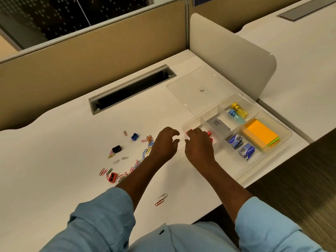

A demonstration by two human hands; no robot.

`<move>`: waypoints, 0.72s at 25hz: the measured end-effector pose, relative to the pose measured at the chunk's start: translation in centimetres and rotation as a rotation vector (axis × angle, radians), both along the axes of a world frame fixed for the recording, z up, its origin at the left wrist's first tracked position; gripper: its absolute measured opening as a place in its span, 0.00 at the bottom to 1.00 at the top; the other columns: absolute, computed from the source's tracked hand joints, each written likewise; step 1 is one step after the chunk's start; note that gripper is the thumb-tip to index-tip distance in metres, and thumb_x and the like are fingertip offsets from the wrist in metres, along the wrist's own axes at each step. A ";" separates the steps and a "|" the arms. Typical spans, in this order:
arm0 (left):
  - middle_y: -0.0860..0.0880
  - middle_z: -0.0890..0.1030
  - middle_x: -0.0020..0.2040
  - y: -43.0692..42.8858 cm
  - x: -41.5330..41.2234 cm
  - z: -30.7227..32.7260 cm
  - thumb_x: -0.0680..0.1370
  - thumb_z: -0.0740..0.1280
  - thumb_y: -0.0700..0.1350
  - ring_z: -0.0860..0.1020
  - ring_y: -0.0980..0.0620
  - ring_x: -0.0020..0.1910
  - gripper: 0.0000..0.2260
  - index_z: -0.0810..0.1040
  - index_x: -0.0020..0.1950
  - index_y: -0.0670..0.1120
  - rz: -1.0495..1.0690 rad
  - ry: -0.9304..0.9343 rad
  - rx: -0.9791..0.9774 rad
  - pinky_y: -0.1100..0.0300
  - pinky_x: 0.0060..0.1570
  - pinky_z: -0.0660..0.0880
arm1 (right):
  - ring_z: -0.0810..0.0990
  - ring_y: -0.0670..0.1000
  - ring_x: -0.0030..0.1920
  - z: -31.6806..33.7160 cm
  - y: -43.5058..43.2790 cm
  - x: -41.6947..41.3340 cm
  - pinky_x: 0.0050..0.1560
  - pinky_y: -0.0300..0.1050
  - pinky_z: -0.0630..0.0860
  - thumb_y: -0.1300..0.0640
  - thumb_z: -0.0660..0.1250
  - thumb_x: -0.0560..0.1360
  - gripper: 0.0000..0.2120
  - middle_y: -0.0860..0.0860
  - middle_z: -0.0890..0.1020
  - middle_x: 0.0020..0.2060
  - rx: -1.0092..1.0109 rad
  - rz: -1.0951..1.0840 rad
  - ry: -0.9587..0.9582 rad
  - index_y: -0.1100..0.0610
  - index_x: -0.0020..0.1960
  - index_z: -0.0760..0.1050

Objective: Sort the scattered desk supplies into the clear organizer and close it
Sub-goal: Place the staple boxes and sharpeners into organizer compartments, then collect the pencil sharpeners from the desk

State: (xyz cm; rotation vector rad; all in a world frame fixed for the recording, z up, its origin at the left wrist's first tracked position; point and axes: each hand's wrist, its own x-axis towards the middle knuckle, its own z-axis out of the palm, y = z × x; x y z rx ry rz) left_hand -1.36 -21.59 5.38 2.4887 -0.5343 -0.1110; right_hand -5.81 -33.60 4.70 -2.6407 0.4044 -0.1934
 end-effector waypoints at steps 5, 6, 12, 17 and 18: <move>0.47 0.82 0.51 9.5 -1.3 -0.5 0.75 0.67 0.39 0.79 0.50 0.48 0.07 0.81 0.52 0.44 0.295 0.127 0.037 0.60 0.50 0.74 | 0.74 0.54 0.61 -0.7 7.4 -1.1 0.60 0.48 0.72 0.53 0.64 0.77 0.17 0.53 0.76 0.62 0.092 0.363 0.150 0.54 0.65 0.72; 0.47 0.82 0.51 11.4 -1.8 -0.8 0.75 0.67 0.38 0.79 0.50 0.48 0.07 0.81 0.52 0.44 0.334 0.143 0.051 0.60 0.51 0.73 | 0.73 0.54 0.62 -1.1 8.9 -1.5 0.61 0.48 0.71 0.52 0.65 0.77 0.19 0.53 0.75 0.63 0.100 0.426 0.207 0.54 0.67 0.70; 0.44 0.79 0.57 20.3 -4.1 -2.6 0.74 0.68 0.38 0.76 0.47 0.58 0.12 0.79 0.57 0.43 0.494 0.207 0.202 0.59 0.58 0.70 | 0.71 0.56 0.64 -3.3 16.3 -2.9 0.62 0.49 0.71 0.55 0.66 0.76 0.22 0.56 0.72 0.65 -0.036 0.664 0.261 0.55 0.68 0.68; 0.44 0.77 0.62 21.6 -4.7 -4.1 0.78 0.64 0.44 0.75 0.46 0.61 0.15 0.75 0.65 0.46 0.440 0.254 0.289 0.57 0.62 0.70 | 0.63 0.60 0.71 -4.5 18.3 -2.7 0.67 0.54 0.66 0.60 0.63 0.77 0.21 0.58 0.68 0.69 -0.243 0.687 0.284 0.54 0.70 0.66; 0.43 0.77 0.61 21.7 -4.6 -4.3 0.78 0.64 0.42 0.74 0.46 0.61 0.16 0.74 0.66 0.46 0.424 0.252 0.306 0.57 0.61 0.70 | 0.63 0.60 0.71 -4.6 18.4 -2.7 0.67 0.54 0.66 0.61 0.63 0.77 0.21 0.58 0.68 0.68 -0.279 0.686 0.282 0.54 0.70 0.66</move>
